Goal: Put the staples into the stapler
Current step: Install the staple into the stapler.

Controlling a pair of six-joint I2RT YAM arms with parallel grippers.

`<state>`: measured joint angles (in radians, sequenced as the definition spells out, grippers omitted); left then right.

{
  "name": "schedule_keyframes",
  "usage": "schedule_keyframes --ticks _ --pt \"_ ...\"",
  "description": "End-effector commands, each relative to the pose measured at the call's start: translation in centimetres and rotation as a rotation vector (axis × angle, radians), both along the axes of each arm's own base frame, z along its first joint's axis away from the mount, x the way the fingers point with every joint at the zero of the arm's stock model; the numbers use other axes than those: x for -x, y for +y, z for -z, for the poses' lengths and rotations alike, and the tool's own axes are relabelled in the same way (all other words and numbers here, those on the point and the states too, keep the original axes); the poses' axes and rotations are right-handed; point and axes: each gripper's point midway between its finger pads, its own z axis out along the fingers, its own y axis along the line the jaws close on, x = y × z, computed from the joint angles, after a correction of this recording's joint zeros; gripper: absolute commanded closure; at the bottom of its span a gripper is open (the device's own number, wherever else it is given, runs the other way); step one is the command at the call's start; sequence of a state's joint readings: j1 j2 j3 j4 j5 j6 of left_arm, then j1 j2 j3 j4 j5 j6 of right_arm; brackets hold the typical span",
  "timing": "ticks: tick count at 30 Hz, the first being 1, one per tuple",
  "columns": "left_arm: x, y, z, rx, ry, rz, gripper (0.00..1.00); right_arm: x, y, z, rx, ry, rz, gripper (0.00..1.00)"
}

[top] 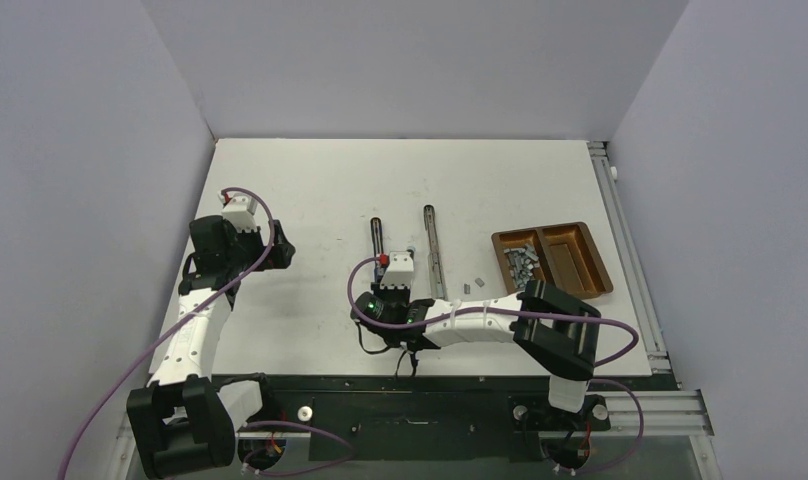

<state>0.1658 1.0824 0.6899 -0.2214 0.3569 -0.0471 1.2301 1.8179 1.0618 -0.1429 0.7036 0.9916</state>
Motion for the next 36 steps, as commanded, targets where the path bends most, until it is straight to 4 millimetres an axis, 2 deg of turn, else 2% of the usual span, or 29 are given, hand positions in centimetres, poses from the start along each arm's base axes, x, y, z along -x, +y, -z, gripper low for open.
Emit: schedule_keyframes --ticks 1,17,36 --pt "-1.0 0.0 -2.5 0.001 -0.075 0.010 0.04 -0.6 -0.5 -0.9 -0.016 -0.031 0.033 0.91" --pt "-1.2 0.0 -2.9 0.000 -0.081 0.015 0.04 -0.6 -1.0 -0.9 -0.004 -0.035 0.046 0.91" --pt "-1.2 -0.2 -3.2 0.004 -0.090 0.022 0.04 -0.6 -1.2 0.3 0.037 -0.011 0.055 0.91"
